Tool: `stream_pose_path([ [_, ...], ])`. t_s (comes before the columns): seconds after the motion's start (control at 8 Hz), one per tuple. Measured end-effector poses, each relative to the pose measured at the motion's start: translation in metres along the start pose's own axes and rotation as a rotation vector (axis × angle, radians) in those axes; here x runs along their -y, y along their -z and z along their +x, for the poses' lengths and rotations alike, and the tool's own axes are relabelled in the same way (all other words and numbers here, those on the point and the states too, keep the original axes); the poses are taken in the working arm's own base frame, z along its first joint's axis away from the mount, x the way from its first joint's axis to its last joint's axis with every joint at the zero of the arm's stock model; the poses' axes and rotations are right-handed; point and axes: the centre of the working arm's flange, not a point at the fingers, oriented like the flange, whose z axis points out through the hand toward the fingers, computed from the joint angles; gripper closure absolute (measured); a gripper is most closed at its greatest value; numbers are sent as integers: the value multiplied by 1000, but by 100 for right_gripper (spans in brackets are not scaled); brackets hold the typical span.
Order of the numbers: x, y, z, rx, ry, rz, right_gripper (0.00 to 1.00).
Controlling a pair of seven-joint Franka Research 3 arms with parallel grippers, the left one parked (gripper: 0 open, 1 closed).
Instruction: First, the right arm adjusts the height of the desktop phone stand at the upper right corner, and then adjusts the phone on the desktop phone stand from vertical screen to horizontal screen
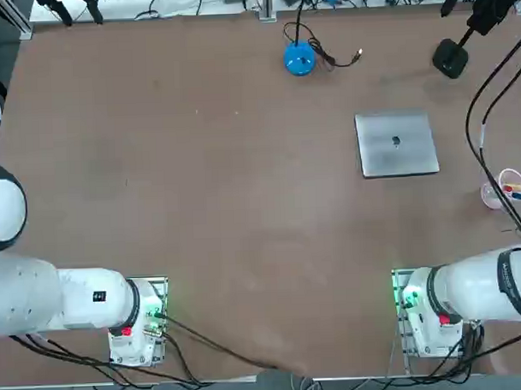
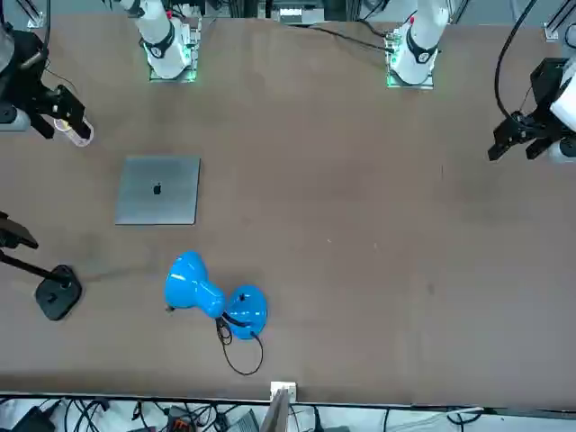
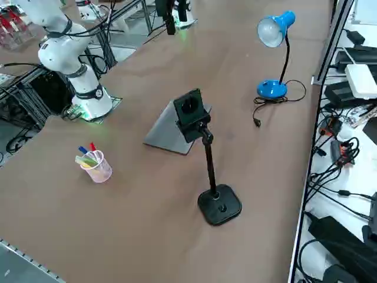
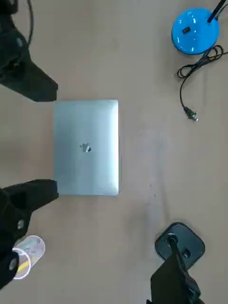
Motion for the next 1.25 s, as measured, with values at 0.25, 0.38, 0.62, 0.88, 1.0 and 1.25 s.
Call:
stream_pose_path([
  [0.25, 0, 0, 0, 3, 0, 0, 0],
  [0.38, 0, -1, 0, 5, -1, -1, 0],
  [0.62, -9, 4, 8, -12, -19, -4, 0],
  [0.88, -52, 15, 30, -51, -98, -18, 0],
  [1.0, -80, 18, 42, -70, -146, -30, 0],
  [1.25, -120, 21, 61, -103, -225, -43, 0],
])
